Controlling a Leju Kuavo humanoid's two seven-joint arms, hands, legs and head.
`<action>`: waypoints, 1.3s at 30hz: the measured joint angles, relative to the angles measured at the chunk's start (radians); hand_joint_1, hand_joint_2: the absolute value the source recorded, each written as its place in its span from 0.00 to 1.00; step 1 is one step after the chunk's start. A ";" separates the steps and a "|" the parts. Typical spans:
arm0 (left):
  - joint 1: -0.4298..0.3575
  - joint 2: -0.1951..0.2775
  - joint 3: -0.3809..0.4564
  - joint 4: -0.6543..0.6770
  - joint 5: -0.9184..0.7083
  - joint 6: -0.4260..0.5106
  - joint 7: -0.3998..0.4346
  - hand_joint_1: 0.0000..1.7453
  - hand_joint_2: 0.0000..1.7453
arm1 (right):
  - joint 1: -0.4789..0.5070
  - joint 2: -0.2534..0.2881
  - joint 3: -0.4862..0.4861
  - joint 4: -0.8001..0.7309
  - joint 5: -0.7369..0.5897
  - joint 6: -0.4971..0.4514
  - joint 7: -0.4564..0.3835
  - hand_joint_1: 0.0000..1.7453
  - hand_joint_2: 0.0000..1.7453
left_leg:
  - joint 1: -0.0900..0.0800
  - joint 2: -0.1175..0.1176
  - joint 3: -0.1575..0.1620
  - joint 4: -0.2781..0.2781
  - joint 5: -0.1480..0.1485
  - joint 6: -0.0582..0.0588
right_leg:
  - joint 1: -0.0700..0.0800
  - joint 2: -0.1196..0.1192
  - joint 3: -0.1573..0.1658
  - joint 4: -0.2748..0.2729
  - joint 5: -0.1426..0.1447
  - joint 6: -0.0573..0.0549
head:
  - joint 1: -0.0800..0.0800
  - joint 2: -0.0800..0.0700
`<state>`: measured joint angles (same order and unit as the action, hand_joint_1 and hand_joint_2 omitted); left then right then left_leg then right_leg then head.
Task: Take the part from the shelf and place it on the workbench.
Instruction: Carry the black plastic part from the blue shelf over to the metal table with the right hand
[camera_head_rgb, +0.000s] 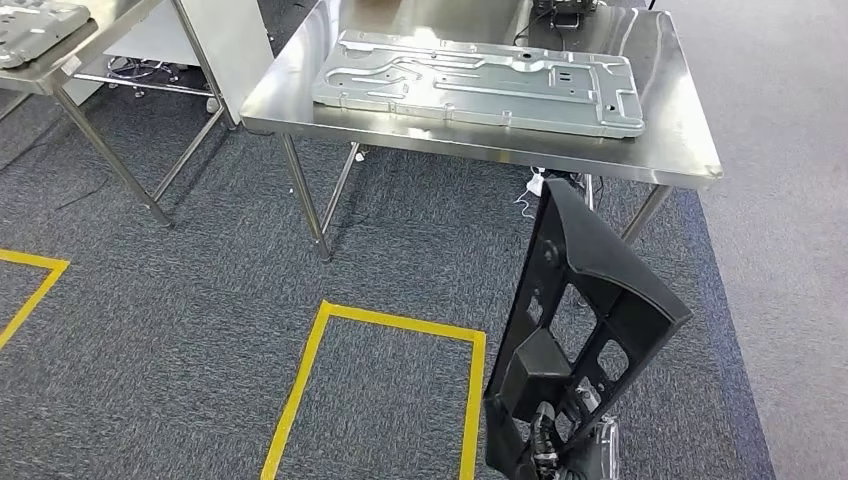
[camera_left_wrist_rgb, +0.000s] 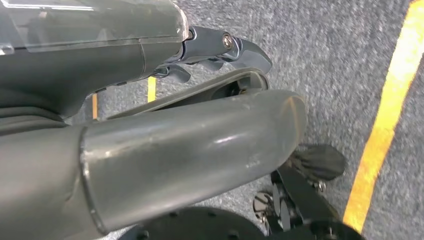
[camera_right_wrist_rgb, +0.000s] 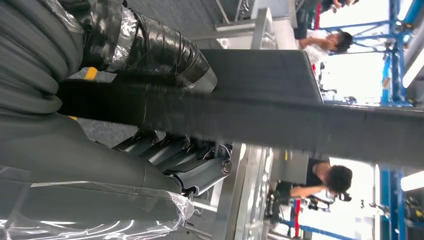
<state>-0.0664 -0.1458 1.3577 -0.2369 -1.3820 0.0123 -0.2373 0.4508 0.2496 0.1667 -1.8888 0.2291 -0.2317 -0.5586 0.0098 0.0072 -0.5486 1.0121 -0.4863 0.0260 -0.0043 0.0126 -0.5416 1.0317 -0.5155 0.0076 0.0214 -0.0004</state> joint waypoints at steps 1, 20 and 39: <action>0.000 0.000 0.000 0.000 0.000 0.000 0.000 0.00 0.00 | -0.002 -0.005 0.005 0.002 0.000 -0.003 0.000 1.00 1.00 | 0.003 0.001 0.005 -0.007 0.002 0.006 | 0.000 -0.002 -0.010 0.022 -0.014 0.006 | 0.000 0.000; -0.002 0.001 0.000 0.000 -0.003 -0.002 0.016 0.00 0.00 | -0.036 -0.049 0.032 0.039 0.079 -0.175 0.092 1.00 1.00 | 0.010 0.001 -0.070 0.252 -0.171 -0.043 | -0.007 -0.012 -0.026 0.000 0.022 -0.035 | -0.002 0.000; -0.008 0.013 -0.080 0.001 -0.092 -0.037 0.054 0.00 0.00 | -0.484 -0.217 -0.010 0.272 0.754 -0.325 0.527 1.00 1.00 | 0.003 0.003 0.026 -0.015 -0.005 0.018 | -0.022 -0.010 -0.133 0.175 -0.002 0.035 | -0.001 0.000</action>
<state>-0.0748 -0.1328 1.2776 -0.2357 -1.4739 -0.0243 -0.1833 -0.0328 0.0326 0.1567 -1.6164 0.9832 -0.5565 -0.0313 0.0128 0.0106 -0.5227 0.9967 -0.4910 0.0435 -0.0258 0.0022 -0.6746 1.2071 -0.5173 0.0424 0.0200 -0.0003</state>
